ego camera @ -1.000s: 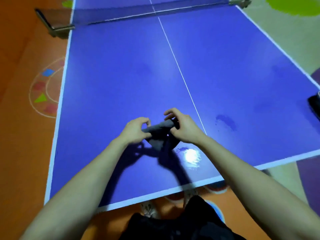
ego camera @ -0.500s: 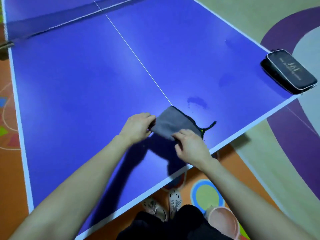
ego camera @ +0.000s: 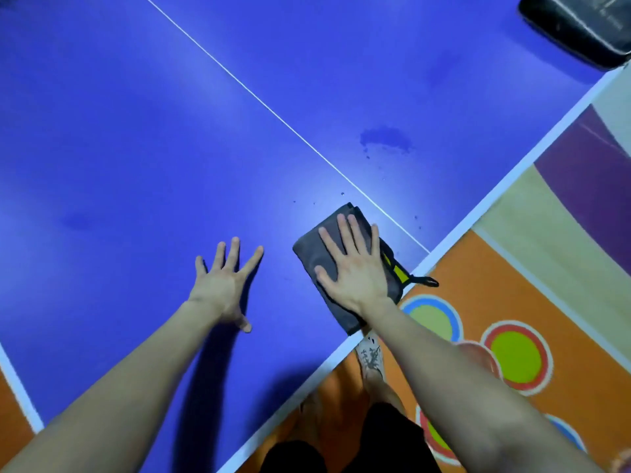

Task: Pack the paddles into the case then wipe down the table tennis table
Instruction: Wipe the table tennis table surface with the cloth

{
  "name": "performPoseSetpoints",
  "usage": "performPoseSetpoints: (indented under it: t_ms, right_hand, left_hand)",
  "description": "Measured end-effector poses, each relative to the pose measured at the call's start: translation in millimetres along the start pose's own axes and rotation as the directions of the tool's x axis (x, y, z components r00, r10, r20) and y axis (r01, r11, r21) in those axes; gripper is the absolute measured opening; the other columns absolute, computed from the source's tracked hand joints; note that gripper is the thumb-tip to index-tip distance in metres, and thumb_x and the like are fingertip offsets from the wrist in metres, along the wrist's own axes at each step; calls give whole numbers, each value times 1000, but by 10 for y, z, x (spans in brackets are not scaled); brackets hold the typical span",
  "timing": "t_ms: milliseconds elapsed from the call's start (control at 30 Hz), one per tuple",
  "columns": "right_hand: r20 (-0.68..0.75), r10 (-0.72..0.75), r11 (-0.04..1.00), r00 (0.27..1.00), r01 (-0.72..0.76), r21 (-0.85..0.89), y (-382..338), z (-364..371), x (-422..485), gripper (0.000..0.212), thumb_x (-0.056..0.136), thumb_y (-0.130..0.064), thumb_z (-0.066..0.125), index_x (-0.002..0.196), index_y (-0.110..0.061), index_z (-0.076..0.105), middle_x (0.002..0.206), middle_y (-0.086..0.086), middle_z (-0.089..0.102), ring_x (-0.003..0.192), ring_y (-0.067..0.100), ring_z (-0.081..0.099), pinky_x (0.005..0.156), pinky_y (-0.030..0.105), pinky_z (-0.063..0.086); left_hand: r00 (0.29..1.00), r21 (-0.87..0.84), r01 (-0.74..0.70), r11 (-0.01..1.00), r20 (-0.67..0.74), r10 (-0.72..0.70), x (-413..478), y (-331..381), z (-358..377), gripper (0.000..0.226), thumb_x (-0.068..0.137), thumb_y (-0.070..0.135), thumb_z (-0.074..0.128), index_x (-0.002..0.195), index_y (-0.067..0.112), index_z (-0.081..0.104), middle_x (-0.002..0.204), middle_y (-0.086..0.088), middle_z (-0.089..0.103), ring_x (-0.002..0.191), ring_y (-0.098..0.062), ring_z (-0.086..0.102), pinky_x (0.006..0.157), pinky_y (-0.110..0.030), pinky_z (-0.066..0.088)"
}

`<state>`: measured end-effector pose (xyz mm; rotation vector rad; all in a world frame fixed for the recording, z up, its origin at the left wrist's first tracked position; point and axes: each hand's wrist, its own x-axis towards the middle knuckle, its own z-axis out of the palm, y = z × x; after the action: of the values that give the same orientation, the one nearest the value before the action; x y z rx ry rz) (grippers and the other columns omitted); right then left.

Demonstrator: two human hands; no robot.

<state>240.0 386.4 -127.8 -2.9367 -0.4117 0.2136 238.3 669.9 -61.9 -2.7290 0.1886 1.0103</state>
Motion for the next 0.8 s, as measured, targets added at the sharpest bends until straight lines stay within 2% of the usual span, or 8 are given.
performPoseSetpoints:
  t_ms: [67, 167, 300, 367, 467, 533, 700, 800]
  right_hand:
    - [-23, 48, 998, 999, -47, 40, -385, 80, -158, 82, 104, -70, 39, 175, -35, 16, 182, 17, -8, 169, 33, -13, 130, 72, -2]
    - [0, -45, 997, 999, 45, 60, -674, 157, -396, 83, 103, -72, 42, 174, -36, 19, 182, 16, -8, 169, 34, -12, 130, 74, 3]
    - [-51, -121, 992, 991, 119, -33, -157, 96, -411, 73, 110, -65, 40, 174, -34, 24, 183, 6, 5, 170, 25, -1, 135, 63, 6]
    - [-121, 39, 997, 992, -47, -69, 310, -15, -245, 71, 112, -60, 42, 173, -29, 27, 183, 7, 11, 170, 24, 4, 136, 58, 7]
    - [-157, 347, 934, 924, -357, -34, 841, -200, 90, 71, 112, -56, 33, 172, -18, 29, 182, 13, 12, 170, 27, 5, 137, 54, 5]
    - [-151, 400, 912, 904, -409, -39, 830, -211, 179, 73, 111, -57, 30, 172, -17, 27, 182, 16, 10, 170, 29, 4, 136, 56, 3]
    - [-101, 140, 990, 985, -139, 15, -498, 36, -339, 84, 101, -71, 46, 173, -35, 24, 180, 26, 2, 168, 42, -5, 132, 68, 6]
    - [-38, -31, 998, 999, 32, 45, -989, 143, -622, 76, 105, -62, 50, 172, -32, 32, 181, 23, 7, 169, 39, -1, 133, 67, 7]
  left_hand:
    - [1000, -23, -25, 999, -8, 25, 41, 6, 71, 184, 41, 70, 99, 155, 42, -42, 171, -17, -35, 161, -45, -21, 124, -71, 24]
    - [997, -23, -58, 998, -50, 57, 30, -21, 90, 184, 39, 72, 99, 156, 42, -40, 173, -18, -30, 162, -45, -19, 122, -67, 31]
    - [992, 6, -93, 996, -80, 94, 20, -54, 64, 184, 35, 80, 94, 157, 42, -39, 174, -18, -25, 163, -46, -12, 119, -62, 37]
    - [989, 27, -108, 994, -100, 110, 26, -65, 63, 184, 34, 84, 91, 157, 41, -38, 175, -18, -22, 163, -46, -8, 117, -60, 40]
    - [986, 45, -116, 992, -115, 121, 28, -70, 64, 184, 33, 86, 90, 158, 41, -38, 176, -19, -19, 163, -47, -6, 115, -60, 42]
    - [985, 54, -118, 992, -117, 123, 28, -63, 66, 185, 33, 87, 90, 158, 41, -37, 175, -19, -19, 163, -47, -5, 115, -61, 43]
    - [988, 50, -111, 993, -102, 115, 3, -38, 20, 185, 33, 85, 92, 157, 41, -38, 175, -20, -18, 163, -48, -5, 115, -63, 42]
    - [988, 37, -119, 992, -97, 123, -18, -51, 18, 184, 33, 85, 92, 157, 43, -38, 176, -18, -19, 163, -47, -6, 115, -63, 43]
